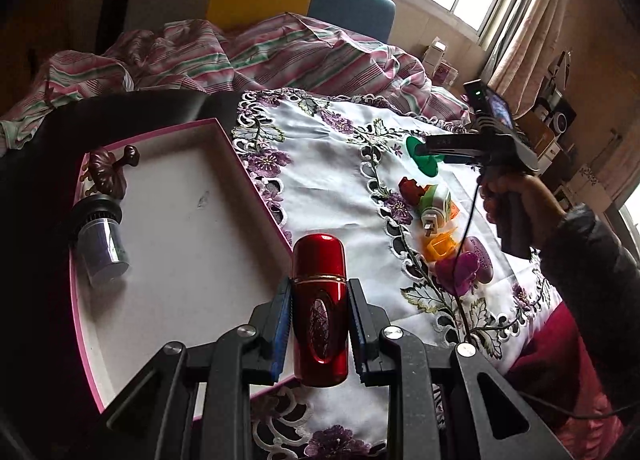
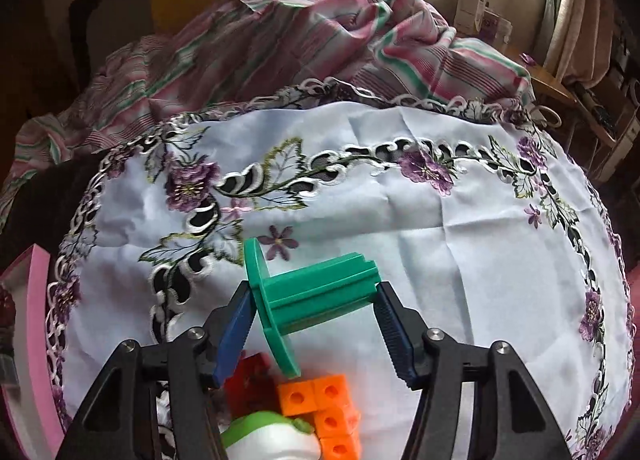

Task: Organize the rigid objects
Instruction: 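Lift the red cylinder with the left tool while the right tool grasps the green spool, then carry the red cylinder into the tray and open the left tool beside the cup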

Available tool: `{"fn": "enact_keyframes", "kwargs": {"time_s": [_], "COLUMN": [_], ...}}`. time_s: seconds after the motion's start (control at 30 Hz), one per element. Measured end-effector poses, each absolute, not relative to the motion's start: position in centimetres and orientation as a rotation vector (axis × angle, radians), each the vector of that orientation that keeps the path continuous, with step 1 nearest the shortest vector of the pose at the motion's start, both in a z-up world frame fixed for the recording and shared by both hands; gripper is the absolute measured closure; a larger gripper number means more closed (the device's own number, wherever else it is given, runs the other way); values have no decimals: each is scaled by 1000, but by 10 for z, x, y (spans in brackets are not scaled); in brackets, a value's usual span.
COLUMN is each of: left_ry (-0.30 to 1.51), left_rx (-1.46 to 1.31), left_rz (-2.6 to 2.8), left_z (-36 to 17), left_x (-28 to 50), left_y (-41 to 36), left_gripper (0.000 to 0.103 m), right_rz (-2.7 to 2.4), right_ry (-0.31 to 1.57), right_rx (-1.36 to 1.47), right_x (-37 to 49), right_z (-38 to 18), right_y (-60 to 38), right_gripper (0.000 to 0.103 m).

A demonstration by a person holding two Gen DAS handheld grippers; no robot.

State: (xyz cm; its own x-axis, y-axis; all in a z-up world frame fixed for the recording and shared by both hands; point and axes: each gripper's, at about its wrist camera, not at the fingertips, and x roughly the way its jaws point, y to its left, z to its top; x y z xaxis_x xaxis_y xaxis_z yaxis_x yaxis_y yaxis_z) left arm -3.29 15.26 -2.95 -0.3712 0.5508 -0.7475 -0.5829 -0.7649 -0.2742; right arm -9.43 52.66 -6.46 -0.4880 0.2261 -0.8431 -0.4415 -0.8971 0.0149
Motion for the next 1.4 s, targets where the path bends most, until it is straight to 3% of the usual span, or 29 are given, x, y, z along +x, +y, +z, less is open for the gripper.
{"fn": "enact_keyframes", "kwargs": {"time_s": [0.27,0.53,0.73,0.77,1.2,1.4], "left_ry": [50,29,17,15,-8,-103], "left_rx": [-1161,-1175,-1181,-1184,-1214,-1251], "left_rz": [2220,2299,2343,2347,2380,2383], "left_z": [-27,-26,-27,-27,-35,-41], "left_x": [-28,-22,-17,-17,-12,-15], "left_y": [135,106,88,87,66,40], "left_gripper": [77,77,77,77,77,77], "right_rz": [2629,2738,2679,2669,2664,2662], "right_ry": [374,186,104,88,67,61], "right_rx": [-1273,-1439,-1521,-1526,-1519,-1518], "right_x": [-72,-59,-57,-57,-58,-58], "right_z": [-37,-71,-100,-102,-104,-103], "right_y": [448,365,357,358,357,356], "right_gripper": [42,42,42,49,49,49]}}
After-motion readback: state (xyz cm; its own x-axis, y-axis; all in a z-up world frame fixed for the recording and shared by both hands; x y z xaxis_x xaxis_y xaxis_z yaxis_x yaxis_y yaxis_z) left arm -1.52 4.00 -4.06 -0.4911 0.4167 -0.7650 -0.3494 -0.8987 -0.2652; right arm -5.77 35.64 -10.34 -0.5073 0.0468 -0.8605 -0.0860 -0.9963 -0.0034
